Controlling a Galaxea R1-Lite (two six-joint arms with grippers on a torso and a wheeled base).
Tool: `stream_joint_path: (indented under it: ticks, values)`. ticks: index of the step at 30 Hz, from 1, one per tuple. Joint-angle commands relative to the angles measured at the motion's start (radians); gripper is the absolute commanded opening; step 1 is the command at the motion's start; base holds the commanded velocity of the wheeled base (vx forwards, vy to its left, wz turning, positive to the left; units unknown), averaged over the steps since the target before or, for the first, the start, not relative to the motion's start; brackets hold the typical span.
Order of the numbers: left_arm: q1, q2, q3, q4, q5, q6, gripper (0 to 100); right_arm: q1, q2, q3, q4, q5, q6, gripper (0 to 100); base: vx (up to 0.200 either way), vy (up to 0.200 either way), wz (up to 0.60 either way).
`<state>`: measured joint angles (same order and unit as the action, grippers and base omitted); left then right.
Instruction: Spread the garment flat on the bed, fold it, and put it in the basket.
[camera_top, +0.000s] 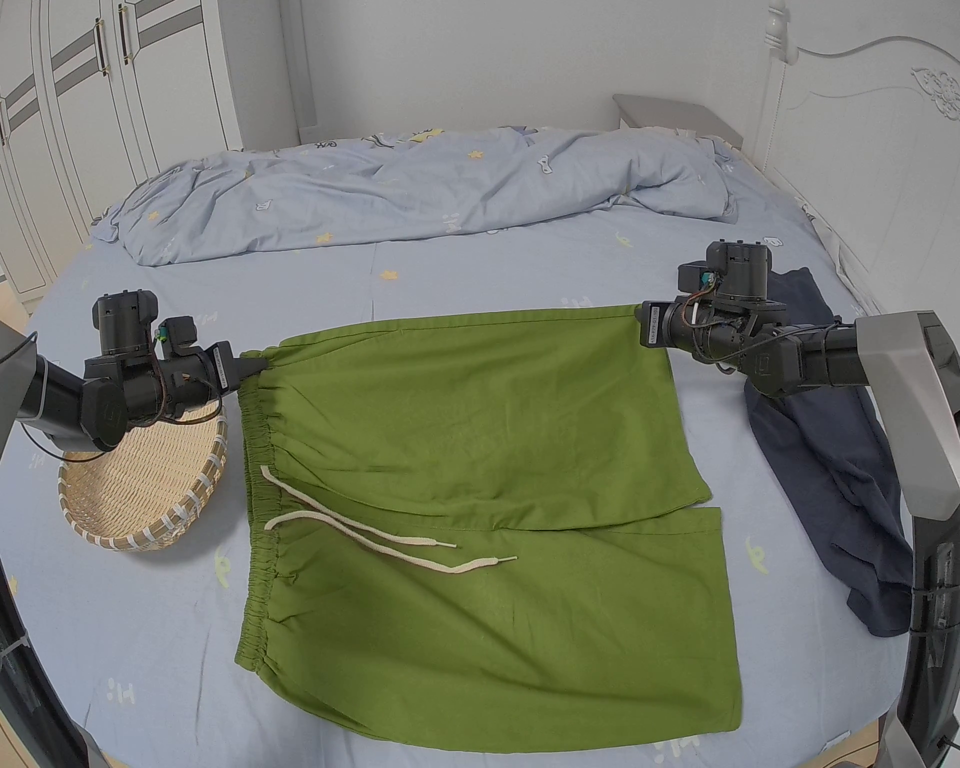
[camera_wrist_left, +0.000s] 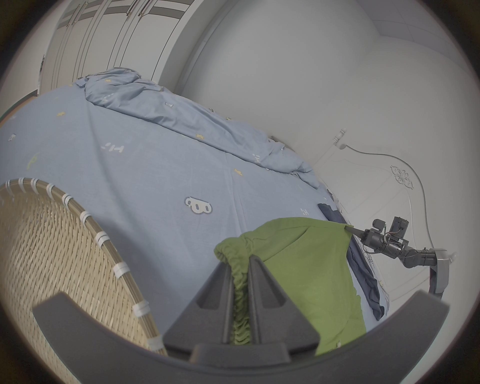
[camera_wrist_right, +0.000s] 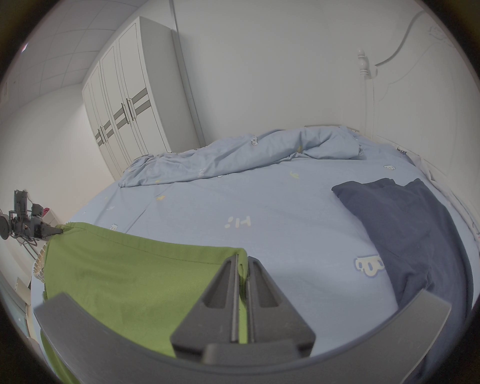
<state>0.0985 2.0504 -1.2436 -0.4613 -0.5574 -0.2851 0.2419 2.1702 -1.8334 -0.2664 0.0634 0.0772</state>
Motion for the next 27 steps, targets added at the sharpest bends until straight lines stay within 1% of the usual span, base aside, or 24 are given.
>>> stream_joint_path:
  ticks: [1,11,12,13,18,24,27]
  values:
    - [0.004,0.034,-0.028,0.0,0.001,0.0,0,0.0,0.046,-0.061,0.022,-0.001,0.003,0,0.0,0.0,0.0]
    - [-0.003,0.068,-0.053,0.003,0.002,0.0,0,0.004,0.089,-0.124,0.061,-0.004,0.006,0,0.0,0.0,0.0]
    - [-0.006,0.071,-0.053,0.001,0.002,0.0,0,0.004,0.091,-0.125,0.061,-0.004,0.006,100,0.0,0.0,0.0]
    - [-0.008,0.074,-0.053,0.001,0.002,0.0,100,0.004,0.091,-0.125,0.061,-0.002,0.006,100,0.0,0.0,0.0]
    - [-0.014,0.071,-0.053,0.0,0.005,0.001,100,0.005,0.089,-0.125,0.058,-0.001,0.012,100,0.0,0.0,0.0]
    - [-0.029,0.06,-0.042,0.0,0.021,0.055,100,-0.003,0.085,-0.119,0.058,-0.002,0.021,100,0.0,0.0,0.0]
    - [-0.04,0.008,-0.022,0.0,0.047,0.052,100,-0.016,0.04,-0.101,0.061,-0.005,0.068,100,0.0,0.0,0.0]
